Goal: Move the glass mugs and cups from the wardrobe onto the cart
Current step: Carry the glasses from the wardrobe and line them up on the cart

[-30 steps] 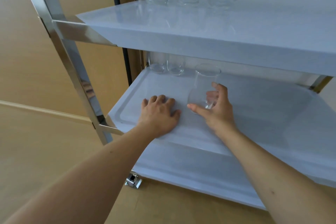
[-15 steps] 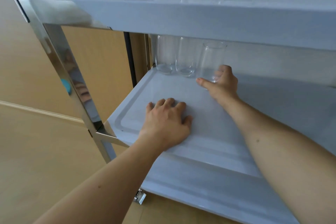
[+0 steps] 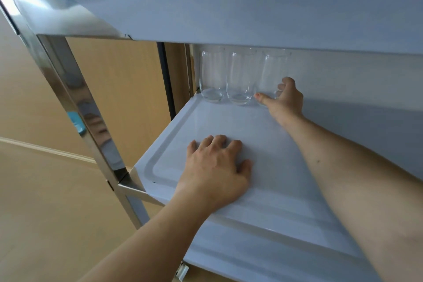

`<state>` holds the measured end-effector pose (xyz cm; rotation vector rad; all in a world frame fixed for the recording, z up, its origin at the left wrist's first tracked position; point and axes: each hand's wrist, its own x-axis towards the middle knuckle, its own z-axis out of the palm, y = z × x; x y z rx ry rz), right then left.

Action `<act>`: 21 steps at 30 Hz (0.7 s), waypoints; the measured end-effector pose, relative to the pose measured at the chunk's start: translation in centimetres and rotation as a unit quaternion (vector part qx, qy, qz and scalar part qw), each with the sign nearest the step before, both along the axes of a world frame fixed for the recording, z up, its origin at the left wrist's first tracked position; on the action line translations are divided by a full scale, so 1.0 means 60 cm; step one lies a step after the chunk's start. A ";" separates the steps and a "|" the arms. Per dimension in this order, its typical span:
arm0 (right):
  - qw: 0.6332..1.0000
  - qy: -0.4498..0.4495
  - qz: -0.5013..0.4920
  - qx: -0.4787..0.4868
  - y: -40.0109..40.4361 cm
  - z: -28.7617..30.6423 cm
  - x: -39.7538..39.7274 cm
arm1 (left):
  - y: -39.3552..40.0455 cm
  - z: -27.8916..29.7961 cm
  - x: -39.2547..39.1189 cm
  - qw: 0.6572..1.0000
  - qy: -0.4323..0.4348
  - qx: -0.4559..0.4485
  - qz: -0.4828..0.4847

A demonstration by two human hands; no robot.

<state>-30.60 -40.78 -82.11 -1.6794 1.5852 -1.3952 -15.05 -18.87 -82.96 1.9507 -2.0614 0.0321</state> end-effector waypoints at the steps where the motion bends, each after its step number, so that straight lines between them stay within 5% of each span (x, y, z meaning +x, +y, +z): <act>1: 1.000 0.003 0.000 -0.001 0.000 -0.001 0.000 | 0.000 0.000 -0.001 1.000 -0.001 0.001 0.001; 21: 0.996 0.075 -0.052 -0.021 0.015 0.005 0.004 | -0.002 0.002 -0.001 1.000 0.006 0.012 -0.002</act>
